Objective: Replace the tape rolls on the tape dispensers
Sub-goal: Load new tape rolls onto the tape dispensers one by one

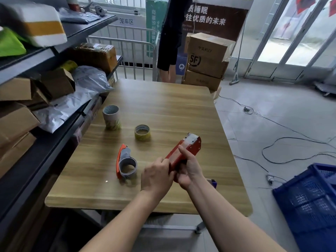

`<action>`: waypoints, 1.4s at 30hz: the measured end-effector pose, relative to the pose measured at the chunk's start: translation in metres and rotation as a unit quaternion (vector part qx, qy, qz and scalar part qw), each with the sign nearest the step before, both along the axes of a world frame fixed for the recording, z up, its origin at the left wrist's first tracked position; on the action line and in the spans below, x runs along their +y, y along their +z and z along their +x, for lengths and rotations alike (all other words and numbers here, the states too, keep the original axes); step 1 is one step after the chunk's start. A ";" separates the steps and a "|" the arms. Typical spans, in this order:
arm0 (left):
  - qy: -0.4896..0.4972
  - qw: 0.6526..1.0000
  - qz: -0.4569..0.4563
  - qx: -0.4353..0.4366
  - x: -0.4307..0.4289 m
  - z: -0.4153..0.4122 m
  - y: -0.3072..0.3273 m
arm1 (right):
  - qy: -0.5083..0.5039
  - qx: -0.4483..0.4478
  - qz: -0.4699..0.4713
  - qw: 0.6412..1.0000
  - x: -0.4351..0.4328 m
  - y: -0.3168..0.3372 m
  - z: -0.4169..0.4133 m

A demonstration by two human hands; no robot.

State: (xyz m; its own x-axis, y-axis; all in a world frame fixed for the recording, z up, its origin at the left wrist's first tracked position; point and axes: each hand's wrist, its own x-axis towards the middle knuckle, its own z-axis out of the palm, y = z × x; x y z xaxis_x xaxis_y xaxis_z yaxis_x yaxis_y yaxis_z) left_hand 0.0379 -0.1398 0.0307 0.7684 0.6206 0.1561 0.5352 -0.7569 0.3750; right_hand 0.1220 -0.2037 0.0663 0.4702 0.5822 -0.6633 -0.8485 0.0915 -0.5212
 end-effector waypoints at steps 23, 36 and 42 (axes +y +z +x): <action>0.209 0.855 -0.465 -0.096 0.009 -0.009 -0.038 | 0.036 -0.345 -0.198 0.917 -0.015 -0.013 0.027; 0.259 0.655 -0.703 -0.097 -0.009 -0.007 -0.087 | 0.239 -0.196 -0.290 0.906 -0.042 -0.088 0.027; 0.247 0.648 -0.718 -0.060 -0.019 -0.004 -0.094 | 0.235 -0.226 -0.330 0.886 -0.048 -0.114 0.025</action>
State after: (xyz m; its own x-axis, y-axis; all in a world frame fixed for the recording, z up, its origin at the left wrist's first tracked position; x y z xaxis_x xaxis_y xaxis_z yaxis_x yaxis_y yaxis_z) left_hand 0.0340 -0.1591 -0.0629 0.4562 0.3582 -0.8146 0.4817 0.6703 0.5645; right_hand 0.1467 -0.2521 -0.0481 0.5829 0.3407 -0.7377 -0.4021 -0.6680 -0.6262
